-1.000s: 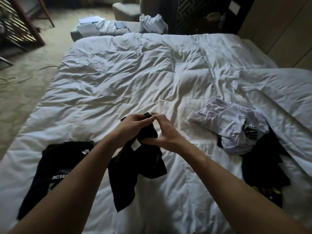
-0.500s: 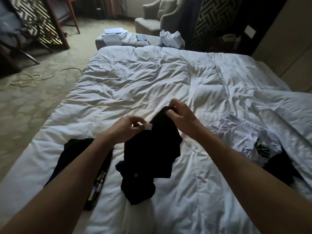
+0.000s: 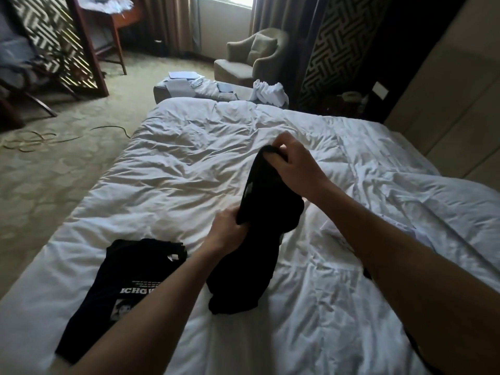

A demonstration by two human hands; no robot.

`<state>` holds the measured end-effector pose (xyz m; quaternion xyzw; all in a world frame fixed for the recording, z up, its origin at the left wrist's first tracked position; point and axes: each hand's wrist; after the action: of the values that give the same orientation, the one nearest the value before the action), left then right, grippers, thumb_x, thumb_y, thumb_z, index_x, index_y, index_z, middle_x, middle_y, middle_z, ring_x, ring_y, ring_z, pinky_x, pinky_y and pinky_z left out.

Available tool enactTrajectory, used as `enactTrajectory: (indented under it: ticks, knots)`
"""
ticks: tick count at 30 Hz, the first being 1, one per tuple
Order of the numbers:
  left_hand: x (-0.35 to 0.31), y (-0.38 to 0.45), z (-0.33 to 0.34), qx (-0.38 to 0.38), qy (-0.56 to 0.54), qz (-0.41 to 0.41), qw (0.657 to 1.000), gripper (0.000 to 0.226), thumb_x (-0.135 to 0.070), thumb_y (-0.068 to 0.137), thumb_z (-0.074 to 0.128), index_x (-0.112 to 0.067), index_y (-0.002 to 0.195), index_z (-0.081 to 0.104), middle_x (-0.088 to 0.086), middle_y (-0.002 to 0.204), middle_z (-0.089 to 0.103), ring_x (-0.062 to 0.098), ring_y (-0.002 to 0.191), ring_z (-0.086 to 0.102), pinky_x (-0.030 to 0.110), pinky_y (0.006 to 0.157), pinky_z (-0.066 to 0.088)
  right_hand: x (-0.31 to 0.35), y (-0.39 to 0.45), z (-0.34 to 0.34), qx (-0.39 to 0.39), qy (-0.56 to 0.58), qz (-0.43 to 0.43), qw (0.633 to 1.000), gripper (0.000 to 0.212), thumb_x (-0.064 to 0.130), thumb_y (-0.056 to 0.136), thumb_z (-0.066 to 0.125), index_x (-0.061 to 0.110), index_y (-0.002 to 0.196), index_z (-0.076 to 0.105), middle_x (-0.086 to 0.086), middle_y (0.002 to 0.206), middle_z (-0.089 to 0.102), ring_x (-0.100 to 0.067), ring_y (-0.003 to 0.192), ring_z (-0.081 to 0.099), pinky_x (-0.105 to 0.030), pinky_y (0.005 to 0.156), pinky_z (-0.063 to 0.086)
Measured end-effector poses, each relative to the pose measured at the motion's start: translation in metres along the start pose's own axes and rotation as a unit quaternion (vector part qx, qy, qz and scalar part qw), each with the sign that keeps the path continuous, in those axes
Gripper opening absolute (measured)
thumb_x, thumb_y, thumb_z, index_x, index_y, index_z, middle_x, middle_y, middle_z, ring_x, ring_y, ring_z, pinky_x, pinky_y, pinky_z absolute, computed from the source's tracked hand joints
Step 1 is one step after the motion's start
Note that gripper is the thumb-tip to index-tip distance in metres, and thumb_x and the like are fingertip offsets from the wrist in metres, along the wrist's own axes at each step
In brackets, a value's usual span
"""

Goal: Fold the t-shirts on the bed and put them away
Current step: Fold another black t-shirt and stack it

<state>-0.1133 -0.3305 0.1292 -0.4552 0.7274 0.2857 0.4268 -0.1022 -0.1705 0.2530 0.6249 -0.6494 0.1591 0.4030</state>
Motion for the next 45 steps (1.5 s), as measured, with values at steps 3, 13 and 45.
enactTrajectory:
  ticks: [3,13,45]
  knots:
    - [0.005,0.006,-0.020,-0.065,0.004,-0.001,0.998,0.019,-0.013,0.083,0.059,-0.009,0.090,0.075,0.018,0.081,0.072,0.019,0.078,0.067,0.025,0.059,0.036,0.007,0.005,-0.016,-0.023,-0.022,0.006,0.999,0.005,0.020,0.096,0.058,0.018,0.095,0.054,0.000,0.076,0.060,-0.020,0.078,0.061,-0.036,0.076,0.048]
    - [-0.018,0.043,-0.106,-0.056,0.331,-0.145,0.931,0.027,-0.034,0.085,0.058,-0.021,0.104,0.072,0.012,0.111,0.070,0.033,0.107,0.065,0.037,0.088,0.049,0.005,-0.002,-0.061,-0.127,-0.107,0.048,0.985,0.007,0.015,0.094,0.056,0.009,0.098,0.059,-0.004,0.080,0.064,-0.017,0.076,0.059,-0.028,0.072,0.043]
    - [-0.063,0.010,-0.018,-0.118,0.068,0.126,0.983,0.075,-0.036,0.067,0.080,-0.021,0.134,0.050,0.006,0.114,0.063,0.026,0.105,0.062,0.040,0.088,0.051,0.032,0.019,-0.042,0.014,0.067,-0.106,0.992,0.028,0.010,0.086,0.057,0.023,0.066,0.044,0.010,0.064,0.044,-0.004,0.062,0.042,-0.025,0.061,0.037]
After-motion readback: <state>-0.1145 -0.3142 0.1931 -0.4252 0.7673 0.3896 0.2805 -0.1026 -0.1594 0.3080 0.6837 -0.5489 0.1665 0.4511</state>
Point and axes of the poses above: each hand's wrist, its own y-axis towards the middle knuckle, its own z-axis out of the palm, x = y × z
